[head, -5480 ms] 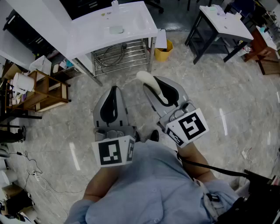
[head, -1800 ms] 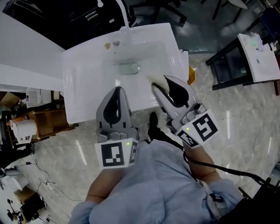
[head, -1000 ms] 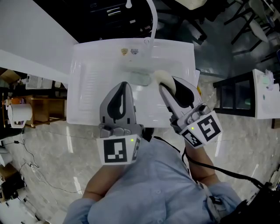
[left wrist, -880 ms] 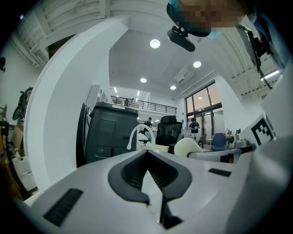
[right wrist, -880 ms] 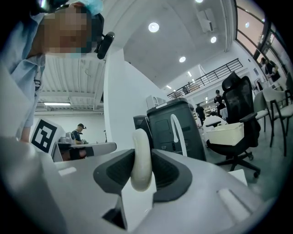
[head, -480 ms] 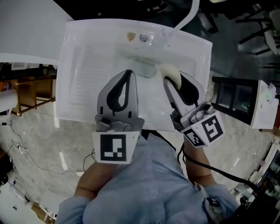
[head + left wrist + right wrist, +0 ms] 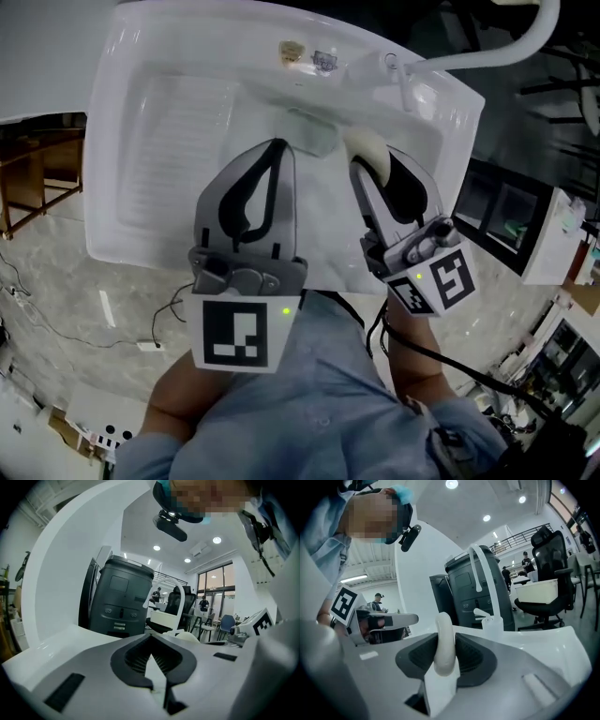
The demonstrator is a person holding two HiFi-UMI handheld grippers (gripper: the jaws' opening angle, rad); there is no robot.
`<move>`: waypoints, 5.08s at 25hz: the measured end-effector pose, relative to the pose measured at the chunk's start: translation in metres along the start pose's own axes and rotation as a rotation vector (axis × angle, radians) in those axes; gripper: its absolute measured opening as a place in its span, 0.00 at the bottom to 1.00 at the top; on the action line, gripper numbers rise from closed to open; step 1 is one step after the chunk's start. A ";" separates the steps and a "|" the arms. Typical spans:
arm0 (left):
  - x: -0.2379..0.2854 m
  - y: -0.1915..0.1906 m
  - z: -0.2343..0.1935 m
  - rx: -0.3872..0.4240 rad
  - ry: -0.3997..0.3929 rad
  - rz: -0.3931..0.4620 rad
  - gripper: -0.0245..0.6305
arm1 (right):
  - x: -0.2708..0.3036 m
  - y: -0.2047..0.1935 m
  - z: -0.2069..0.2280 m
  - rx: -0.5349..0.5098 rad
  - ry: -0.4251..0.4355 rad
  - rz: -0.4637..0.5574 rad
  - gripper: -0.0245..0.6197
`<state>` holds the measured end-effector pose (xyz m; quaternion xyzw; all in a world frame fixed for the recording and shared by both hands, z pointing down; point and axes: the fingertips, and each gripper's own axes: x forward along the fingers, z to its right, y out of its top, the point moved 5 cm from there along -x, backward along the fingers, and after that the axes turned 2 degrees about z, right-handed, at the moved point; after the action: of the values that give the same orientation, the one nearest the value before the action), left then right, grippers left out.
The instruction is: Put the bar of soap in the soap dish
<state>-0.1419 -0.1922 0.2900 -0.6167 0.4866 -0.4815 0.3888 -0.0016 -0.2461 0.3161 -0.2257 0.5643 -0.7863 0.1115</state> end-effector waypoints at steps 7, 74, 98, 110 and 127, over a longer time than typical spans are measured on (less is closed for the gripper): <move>0.012 -0.016 -0.023 -0.046 0.033 -0.034 0.04 | 0.024 -0.031 0.017 0.015 0.018 -0.070 0.21; 0.045 -0.075 -0.092 -0.132 0.117 -0.123 0.04 | 0.093 -0.211 0.068 -0.124 -0.004 -0.590 0.30; -0.007 -0.008 0.004 0.122 0.081 0.117 0.04 | -0.006 -0.019 -0.012 -0.038 -0.037 -0.062 0.17; -0.062 0.027 0.067 0.253 0.064 0.192 0.04 | -0.073 0.045 -0.051 -0.132 -0.104 0.120 0.04; -0.073 0.055 0.069 0.341 0.054 0.286 0.04 | -0.098 0.076 -0.052 -0.180 -0.156 0.235 0.04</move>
<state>-0.0921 -0.1330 0.2059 -0.4535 0.4911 -0.5130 0.5385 0.0536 -0.1863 0.2092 -0.2276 0.6447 -0.6942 0.2253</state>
